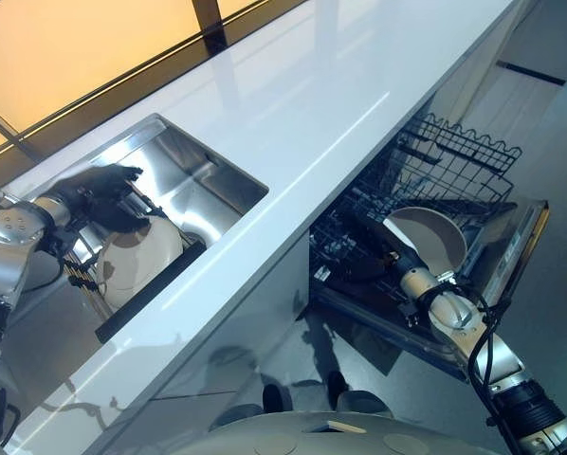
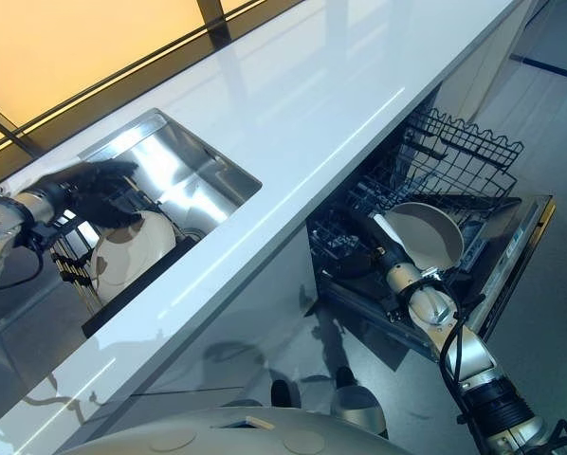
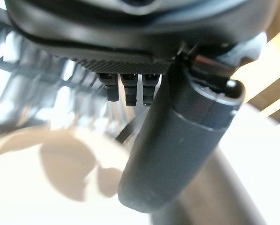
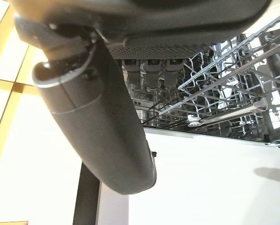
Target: Pick up plates and place into dishwasher.
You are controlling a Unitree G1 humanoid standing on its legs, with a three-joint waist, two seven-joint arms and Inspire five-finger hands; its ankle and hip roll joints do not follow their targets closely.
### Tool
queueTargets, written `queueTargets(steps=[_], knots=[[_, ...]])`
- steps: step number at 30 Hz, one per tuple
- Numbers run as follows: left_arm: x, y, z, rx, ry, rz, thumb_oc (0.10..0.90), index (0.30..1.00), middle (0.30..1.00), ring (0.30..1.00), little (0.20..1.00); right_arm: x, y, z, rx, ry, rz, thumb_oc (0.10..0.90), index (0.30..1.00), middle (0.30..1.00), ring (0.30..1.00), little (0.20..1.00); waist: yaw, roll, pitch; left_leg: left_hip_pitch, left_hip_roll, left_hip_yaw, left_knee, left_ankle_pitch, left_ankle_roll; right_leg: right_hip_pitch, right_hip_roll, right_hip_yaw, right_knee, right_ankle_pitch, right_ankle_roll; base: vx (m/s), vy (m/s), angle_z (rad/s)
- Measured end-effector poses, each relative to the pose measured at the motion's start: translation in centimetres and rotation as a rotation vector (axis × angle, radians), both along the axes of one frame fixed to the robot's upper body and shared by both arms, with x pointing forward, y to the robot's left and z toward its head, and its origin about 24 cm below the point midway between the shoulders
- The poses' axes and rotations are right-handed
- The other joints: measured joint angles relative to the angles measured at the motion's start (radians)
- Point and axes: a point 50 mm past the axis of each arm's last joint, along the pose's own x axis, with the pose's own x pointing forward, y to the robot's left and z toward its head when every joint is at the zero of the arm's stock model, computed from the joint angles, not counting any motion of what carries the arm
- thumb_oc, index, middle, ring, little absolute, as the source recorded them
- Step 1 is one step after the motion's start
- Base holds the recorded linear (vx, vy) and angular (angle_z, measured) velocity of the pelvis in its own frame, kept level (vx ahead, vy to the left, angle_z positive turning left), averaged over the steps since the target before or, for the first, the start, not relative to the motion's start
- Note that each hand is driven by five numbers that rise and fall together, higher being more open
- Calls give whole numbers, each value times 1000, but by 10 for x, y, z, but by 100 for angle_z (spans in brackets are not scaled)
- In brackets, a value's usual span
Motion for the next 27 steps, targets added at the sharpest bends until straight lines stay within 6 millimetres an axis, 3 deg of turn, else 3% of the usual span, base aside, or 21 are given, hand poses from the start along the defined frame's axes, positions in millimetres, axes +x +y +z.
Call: queueTargets(steps=[27], knots=[[-10, 8, -6, 138, 173, -22, 800, 900, 900, 900, 900, 0, -1, 0, 5, 4, -3, 800, 900, 900, 900, 900, -8, 13, 4, 8, 1, 6, 0, 0, 0, 4, 1, 4, 0, -3, 5, -1, -2, 0]])
